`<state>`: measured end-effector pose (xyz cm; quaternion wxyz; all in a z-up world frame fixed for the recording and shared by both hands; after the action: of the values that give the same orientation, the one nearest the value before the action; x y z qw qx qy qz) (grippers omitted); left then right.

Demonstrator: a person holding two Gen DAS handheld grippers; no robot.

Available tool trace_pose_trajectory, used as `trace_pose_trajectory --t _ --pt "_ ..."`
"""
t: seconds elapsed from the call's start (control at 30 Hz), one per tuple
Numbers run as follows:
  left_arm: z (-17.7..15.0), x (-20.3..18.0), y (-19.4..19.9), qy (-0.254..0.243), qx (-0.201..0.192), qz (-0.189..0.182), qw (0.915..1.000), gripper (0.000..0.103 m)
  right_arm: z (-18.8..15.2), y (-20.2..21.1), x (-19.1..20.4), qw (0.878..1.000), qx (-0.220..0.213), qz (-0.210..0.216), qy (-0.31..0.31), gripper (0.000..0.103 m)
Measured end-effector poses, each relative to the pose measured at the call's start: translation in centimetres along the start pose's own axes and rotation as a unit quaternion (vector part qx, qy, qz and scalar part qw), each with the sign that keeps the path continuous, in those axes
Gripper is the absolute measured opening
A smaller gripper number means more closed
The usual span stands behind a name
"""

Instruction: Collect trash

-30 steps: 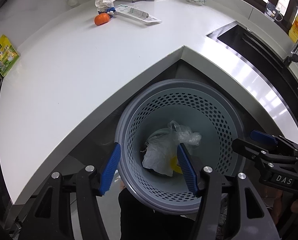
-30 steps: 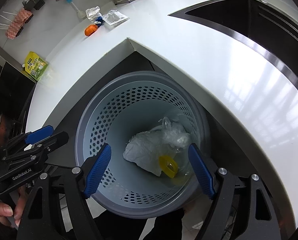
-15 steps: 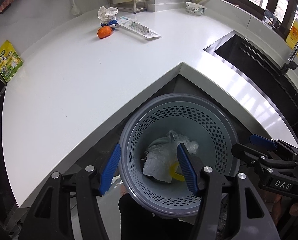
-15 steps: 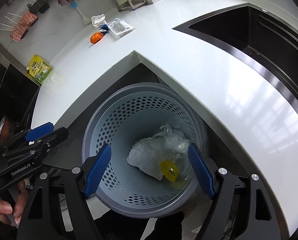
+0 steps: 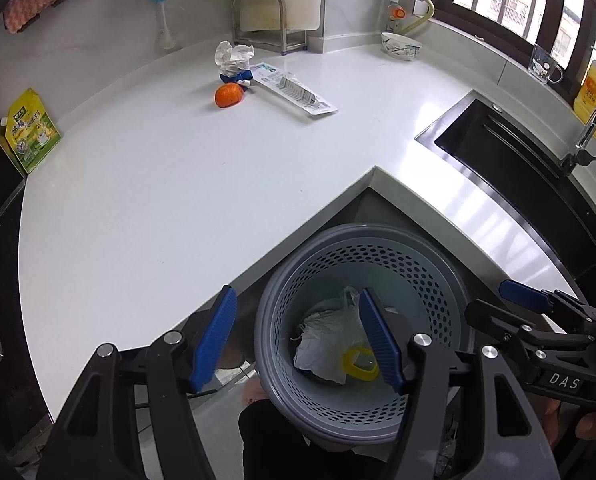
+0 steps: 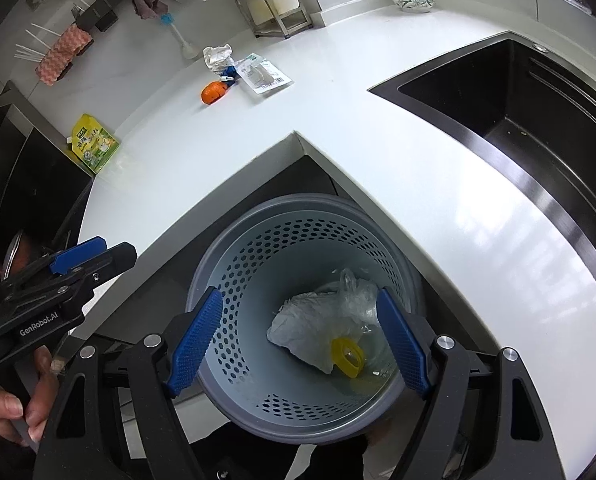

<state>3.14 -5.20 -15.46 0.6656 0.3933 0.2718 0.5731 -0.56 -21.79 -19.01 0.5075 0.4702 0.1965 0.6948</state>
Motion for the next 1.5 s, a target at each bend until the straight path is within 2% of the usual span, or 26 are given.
trace_pose_trajectory --t 0.6,1.03,1.13,1.5 --pt "2.7 4.0 1.9 0.023 -0.029 0.014 0.9992 0.066 3.4 -0.8 3.1 0.999 -0.015 0.017 0.023 0.076" --pt "6.0 7.5 1.0 0.032 -0.039 0.021 0.9985 0.07 6.9 -3.0 5.1 0.999 -0.021 0.021 0.027 0.076" --pt "6.9 8.4 0.7 0.035 -0.041 0.022 0.9983 0.073 7.8 -3.6 5.4 0.999 -0.022 0.02 0.027 0.076" --pt "10.1 10.7 -1.0 0.04 -0.043 0.011 0.9982 0.076 11.2 -5.6 6.3 0.999 -0.026 0.003 0.034 0.076"
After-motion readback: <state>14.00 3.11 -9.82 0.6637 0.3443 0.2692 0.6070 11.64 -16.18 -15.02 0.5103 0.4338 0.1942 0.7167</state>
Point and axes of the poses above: each gripper's, at about its wrist camera, not at the fingertips, and y roughly against the way its jaws point, x to its left, z to its top, the point moved 6 cm from there along -y, roughly the way its jaws point, and after that the axes turned 6 degrees about z, right-handed, at the moved point
